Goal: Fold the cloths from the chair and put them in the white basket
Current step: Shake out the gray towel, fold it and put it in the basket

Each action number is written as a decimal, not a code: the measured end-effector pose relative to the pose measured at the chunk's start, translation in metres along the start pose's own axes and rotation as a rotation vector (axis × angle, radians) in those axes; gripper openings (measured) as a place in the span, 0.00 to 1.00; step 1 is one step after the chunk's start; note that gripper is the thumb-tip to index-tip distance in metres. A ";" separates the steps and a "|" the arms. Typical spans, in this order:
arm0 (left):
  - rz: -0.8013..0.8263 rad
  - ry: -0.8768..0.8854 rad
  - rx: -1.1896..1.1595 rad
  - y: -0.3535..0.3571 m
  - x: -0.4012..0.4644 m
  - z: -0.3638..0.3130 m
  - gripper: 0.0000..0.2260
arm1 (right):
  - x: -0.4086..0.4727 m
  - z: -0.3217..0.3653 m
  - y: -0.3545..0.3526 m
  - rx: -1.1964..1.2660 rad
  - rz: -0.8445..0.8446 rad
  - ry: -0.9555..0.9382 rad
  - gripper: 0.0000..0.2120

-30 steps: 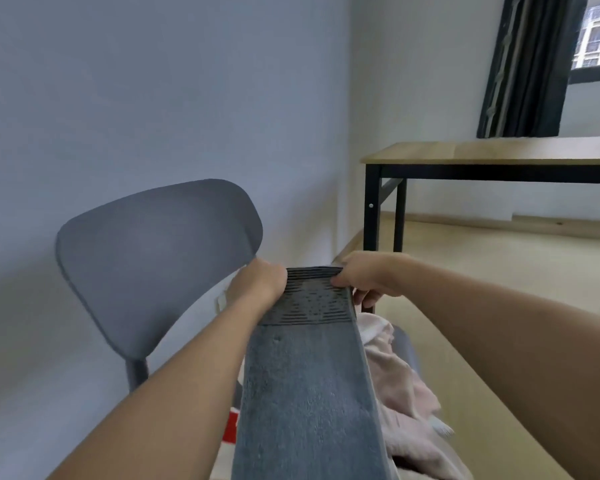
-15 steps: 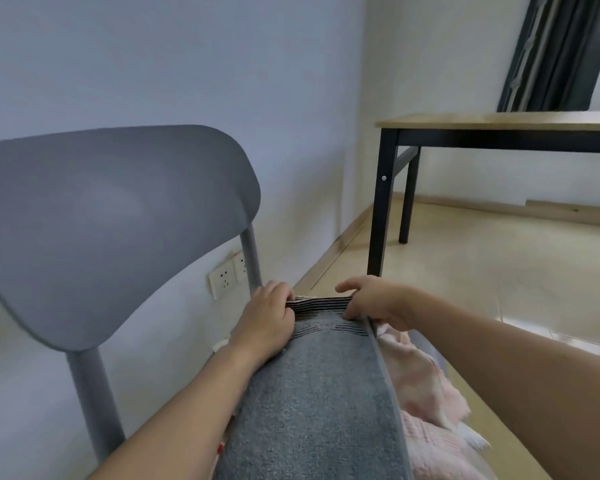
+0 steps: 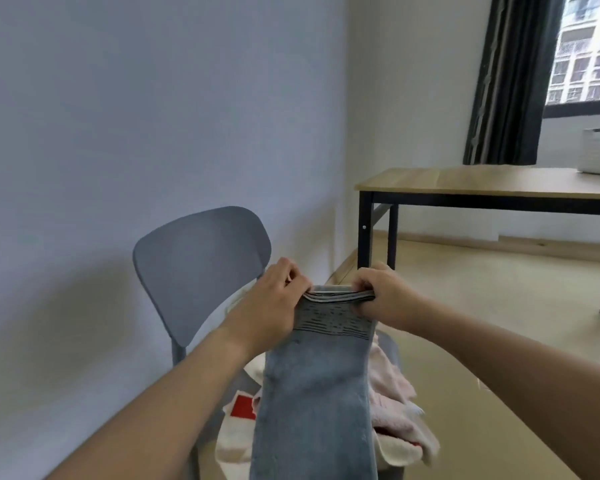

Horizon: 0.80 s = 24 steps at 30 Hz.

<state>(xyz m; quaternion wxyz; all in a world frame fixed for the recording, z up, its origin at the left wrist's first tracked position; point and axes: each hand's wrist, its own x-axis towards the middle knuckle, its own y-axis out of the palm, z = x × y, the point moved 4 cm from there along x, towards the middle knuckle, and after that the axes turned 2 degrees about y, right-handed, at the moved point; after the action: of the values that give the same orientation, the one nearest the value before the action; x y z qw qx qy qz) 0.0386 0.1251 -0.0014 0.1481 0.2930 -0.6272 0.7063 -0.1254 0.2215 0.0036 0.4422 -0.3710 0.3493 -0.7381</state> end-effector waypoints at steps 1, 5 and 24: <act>0.028 0.011 0.011 -0.014 -0.001 -0.011 0.10 | -0.014 0.010 -0.010 -0.020 -0.012 -0.025 0.14; 0.257 0.045 0.092 -0.056 -0.007 -0.049 0.10 | -0.061 0.047 -0.041 -0.129 0.022 -0.045 0.12; 0.378 -0.327 -0.077 -0.166 0.002 -0.098 0.15 | -0.126 0.094 -0.134 -0.132 0.139 0.012 0.14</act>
<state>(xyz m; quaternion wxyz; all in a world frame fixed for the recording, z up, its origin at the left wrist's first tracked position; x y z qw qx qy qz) 0.1102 0.2486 0.1286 -0.0789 0.2747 -0.7131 0.6402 -0.0558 0.3675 0.1317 0.4647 -0.3699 0.4247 -0.6833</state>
